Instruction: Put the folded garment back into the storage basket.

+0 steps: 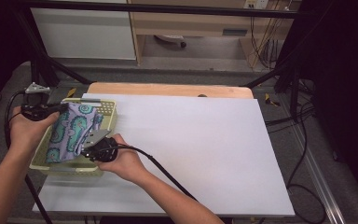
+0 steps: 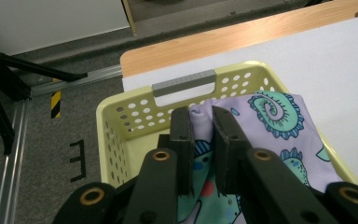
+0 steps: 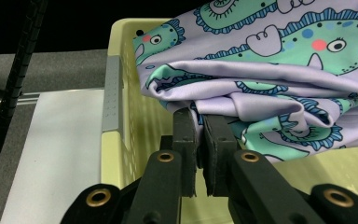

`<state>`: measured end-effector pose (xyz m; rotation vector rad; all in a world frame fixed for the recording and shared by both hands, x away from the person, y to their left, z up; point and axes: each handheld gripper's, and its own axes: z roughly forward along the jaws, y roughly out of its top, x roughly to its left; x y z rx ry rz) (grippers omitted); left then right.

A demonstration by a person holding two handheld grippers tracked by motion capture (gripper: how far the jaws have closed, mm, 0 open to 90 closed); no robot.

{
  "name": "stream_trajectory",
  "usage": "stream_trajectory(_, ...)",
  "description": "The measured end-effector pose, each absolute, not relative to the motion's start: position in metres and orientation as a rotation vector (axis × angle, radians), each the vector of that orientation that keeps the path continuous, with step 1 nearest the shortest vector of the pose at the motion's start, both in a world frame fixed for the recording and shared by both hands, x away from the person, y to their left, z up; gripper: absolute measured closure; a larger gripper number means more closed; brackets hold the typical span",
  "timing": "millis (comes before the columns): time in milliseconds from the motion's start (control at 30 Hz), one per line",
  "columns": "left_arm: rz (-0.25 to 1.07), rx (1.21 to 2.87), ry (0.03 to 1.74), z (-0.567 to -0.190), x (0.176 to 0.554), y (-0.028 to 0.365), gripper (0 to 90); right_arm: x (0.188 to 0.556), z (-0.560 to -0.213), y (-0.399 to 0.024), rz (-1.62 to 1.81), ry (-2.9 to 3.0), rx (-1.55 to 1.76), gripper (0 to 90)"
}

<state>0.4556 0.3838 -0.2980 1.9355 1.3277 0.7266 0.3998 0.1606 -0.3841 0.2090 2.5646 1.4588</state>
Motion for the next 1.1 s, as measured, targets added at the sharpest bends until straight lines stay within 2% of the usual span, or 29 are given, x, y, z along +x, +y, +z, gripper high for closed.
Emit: stream_trajectory(1100,0.720,1.939,1.332,-0.311,0.459,0.382,79.7,0.402,-0.393,0.163,1.401,2.591,0.210,85.2)
